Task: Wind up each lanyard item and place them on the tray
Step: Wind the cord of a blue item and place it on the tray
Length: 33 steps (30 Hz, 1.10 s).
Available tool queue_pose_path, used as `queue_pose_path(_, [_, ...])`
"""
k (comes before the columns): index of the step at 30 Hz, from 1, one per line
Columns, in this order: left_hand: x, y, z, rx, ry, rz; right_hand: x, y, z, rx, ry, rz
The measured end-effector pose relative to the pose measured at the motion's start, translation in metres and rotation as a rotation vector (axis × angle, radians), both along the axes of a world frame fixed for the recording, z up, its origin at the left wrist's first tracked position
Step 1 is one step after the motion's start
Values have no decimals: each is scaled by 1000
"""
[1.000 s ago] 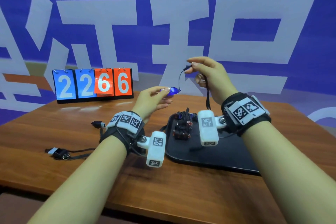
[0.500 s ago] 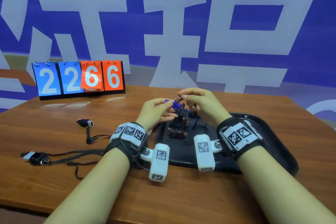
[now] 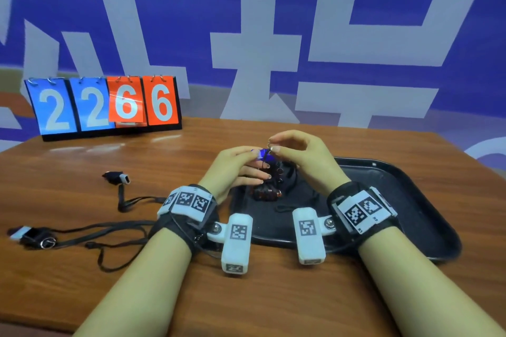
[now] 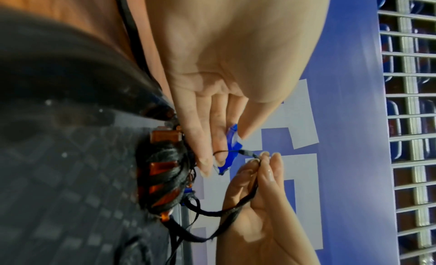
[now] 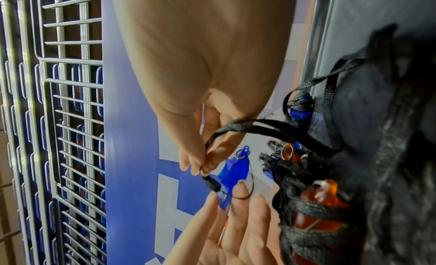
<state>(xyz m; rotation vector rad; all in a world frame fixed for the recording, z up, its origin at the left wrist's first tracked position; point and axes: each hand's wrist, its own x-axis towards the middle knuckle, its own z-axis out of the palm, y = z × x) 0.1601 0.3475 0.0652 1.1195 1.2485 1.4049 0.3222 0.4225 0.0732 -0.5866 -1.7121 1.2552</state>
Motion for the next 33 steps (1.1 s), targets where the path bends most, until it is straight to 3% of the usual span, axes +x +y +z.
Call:
queue_pose_path(10, [2, -6, -1, 30, 87, -79, -1, -3, 4, 146, -45, 22])
queue_pose_path(17, [1, -8, -3, 63, 133, -114, 0, -3, 2, 117, -58, -7])
queue_pose_path(24, [1, -10, -2, 96, 154, -134, 0, -5, 2, -2, -332, -92])
queue_pose_path(27, [-1, -8, -4, 90, 137, -102, -1, -9, 2, -83, -334, -80])
queue_pose_path(33, [-7, -8, -3, 37, 191, -131, 0, -12, 3, -47, -315, -68])
